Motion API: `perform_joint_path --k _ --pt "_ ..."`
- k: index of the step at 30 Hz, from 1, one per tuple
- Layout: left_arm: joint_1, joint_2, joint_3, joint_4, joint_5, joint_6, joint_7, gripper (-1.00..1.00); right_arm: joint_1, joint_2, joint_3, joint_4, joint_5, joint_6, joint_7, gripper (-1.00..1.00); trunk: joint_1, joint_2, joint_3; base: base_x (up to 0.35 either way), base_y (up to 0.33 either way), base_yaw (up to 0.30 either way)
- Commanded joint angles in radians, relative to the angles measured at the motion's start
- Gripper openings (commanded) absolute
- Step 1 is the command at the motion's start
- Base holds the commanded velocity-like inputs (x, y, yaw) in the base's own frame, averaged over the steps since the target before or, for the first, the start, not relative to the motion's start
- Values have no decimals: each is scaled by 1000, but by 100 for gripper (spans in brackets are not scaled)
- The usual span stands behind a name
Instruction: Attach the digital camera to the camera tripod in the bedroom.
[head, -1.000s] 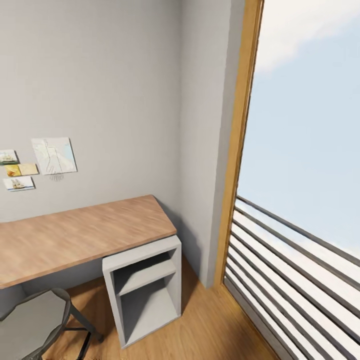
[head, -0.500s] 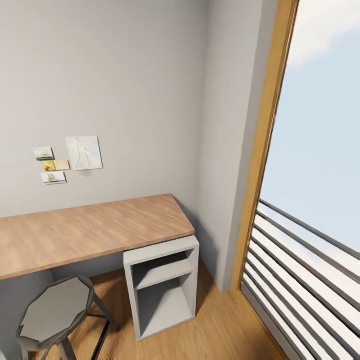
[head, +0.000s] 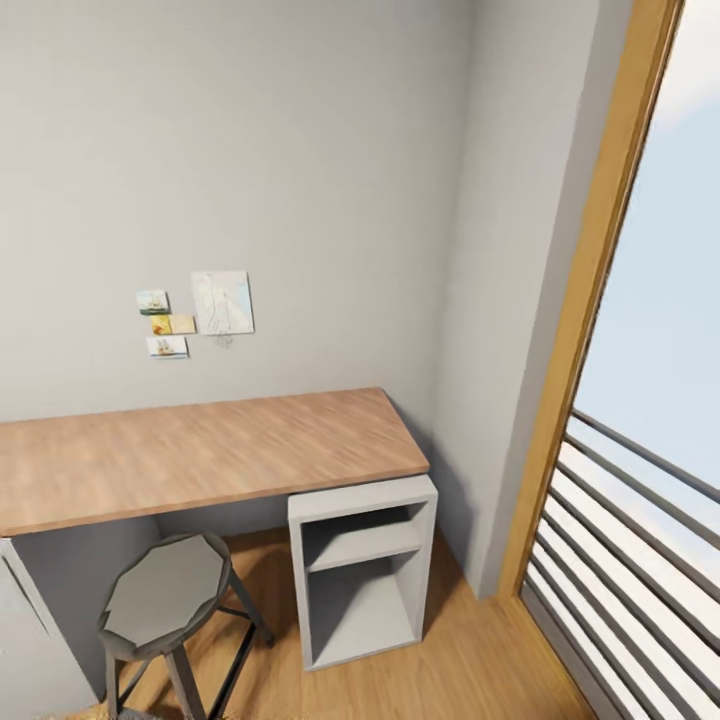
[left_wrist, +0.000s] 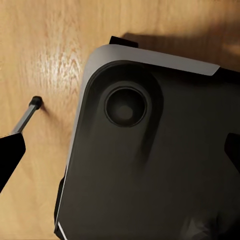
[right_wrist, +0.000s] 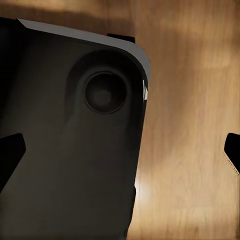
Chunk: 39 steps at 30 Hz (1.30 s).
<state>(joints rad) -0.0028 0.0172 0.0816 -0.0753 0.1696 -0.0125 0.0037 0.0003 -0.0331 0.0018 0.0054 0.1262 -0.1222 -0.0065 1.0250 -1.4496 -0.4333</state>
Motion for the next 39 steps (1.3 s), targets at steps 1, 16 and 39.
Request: perform_joint_path --k 1,16,39 --pt "0 0 7 0 1 -1 0 100 0 0 0 1 9 -4 0 100 0 0 -1 0 0 255" --pt "0 0 8 -1 1 -1 -1 100 0 -2 -6 -1 6 -6 -2 100 0 0 -1 0 0 245" --pt "0 0 7 -1 -1 -1 -1 100 0 -2 -5 -1 9 -5 -1 100 0 0 9 0 0 264"
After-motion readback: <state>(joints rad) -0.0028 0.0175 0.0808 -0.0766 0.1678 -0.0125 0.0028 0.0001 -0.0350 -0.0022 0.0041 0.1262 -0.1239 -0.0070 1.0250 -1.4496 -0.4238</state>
